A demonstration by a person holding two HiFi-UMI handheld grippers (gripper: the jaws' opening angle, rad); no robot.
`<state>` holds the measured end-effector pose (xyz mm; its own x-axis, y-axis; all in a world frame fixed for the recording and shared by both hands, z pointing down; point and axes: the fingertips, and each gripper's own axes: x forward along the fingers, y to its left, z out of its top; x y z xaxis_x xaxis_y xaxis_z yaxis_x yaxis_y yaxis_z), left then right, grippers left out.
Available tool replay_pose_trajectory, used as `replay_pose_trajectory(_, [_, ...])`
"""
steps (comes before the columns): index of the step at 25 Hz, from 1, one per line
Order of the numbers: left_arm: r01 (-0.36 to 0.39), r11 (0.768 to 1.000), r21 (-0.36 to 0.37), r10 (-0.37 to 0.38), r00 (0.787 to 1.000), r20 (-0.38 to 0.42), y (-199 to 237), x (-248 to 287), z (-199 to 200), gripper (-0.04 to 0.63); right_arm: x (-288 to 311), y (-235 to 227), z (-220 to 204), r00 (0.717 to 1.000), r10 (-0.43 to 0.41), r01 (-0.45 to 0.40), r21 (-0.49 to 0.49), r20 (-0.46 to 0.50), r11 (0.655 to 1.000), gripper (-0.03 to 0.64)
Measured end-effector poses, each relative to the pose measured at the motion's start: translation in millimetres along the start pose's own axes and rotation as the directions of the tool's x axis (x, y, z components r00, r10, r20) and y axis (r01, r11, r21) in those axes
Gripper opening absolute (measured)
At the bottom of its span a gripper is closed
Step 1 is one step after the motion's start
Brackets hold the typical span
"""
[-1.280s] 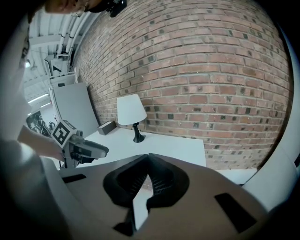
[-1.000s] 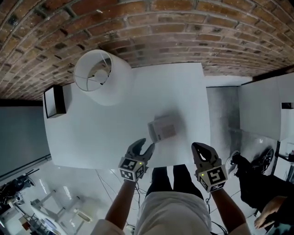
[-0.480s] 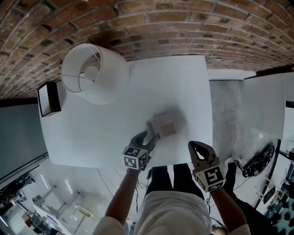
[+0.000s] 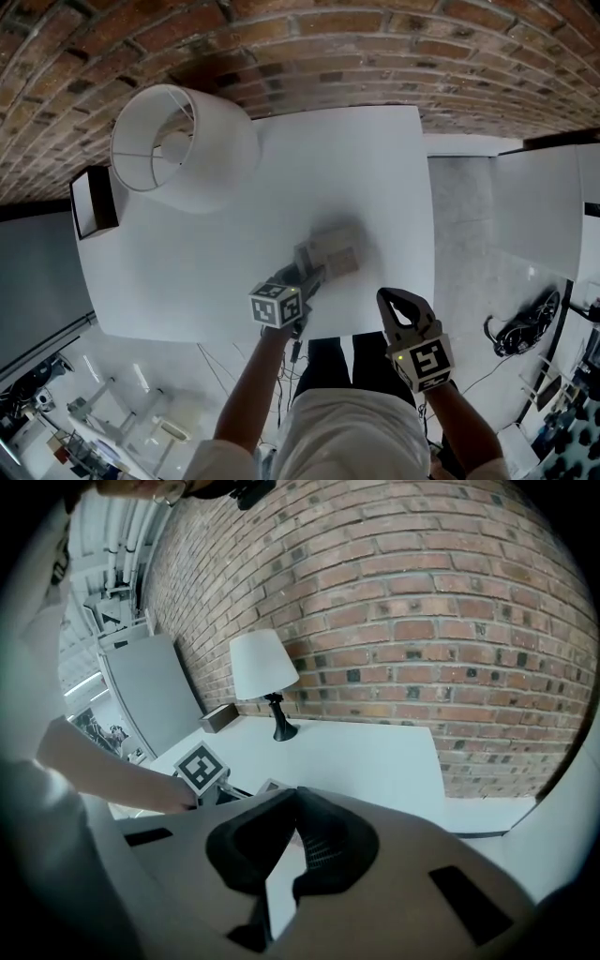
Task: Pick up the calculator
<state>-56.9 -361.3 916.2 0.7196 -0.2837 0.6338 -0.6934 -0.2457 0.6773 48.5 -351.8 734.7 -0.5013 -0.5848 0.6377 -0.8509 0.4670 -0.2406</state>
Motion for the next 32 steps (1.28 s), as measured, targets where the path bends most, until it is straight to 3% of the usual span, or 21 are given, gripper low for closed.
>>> replay_pose_trajectory(4, [0.063, 0.992, -0.111, -0.060, 0.998, 0.025, 2.1, 4.3, 1.8, 0.136, 0.4, -1.0, -5.7, 1.000, -0.005, 0.005, -0.008, -0.016, 1.000, 0.012])
replay_pose_trajectory(9, [0.113, 0.972, -0.208, -0.098, 0.992, 0.082, 0.3, 0.0, 6.0, 0.107, -2.2, -2.0, -7.2, 1.000, -0.017, 0.017, -0.036, -0.015, 0.999, 0.011])
replay_pose_trajectory(19, [0.163, 0.956, -0.243, -0.130, 0.981, 0.147, -5.5, -24.6, 19.9, 0.097, -13.9, 11.5, 6.1, 0.999, -0.045, 0.046, -0.044, 0.020, 0.998, 0.012])
replay_pose_trajectory(23, [0.134, 0.967, -0.216, -0.098, 0.981, 0.169, -8.1, -46.8, 30.5, 0.097, -24.2, 24.4, 24.8, 0.997, -0.053, 0.056, -0.047, 0.050, 0.997, 0.012])
replay_pose_trajectory(32, [0.188, 0.964, -0.187, -0.143, 0.962, 0.232, -61.5, -109.2, 42.2, 0.097, -65.9, 44.4, 47.1, 0.992, -0.066, 0.080, -0.125, 0.109, 0.989, 0.012])
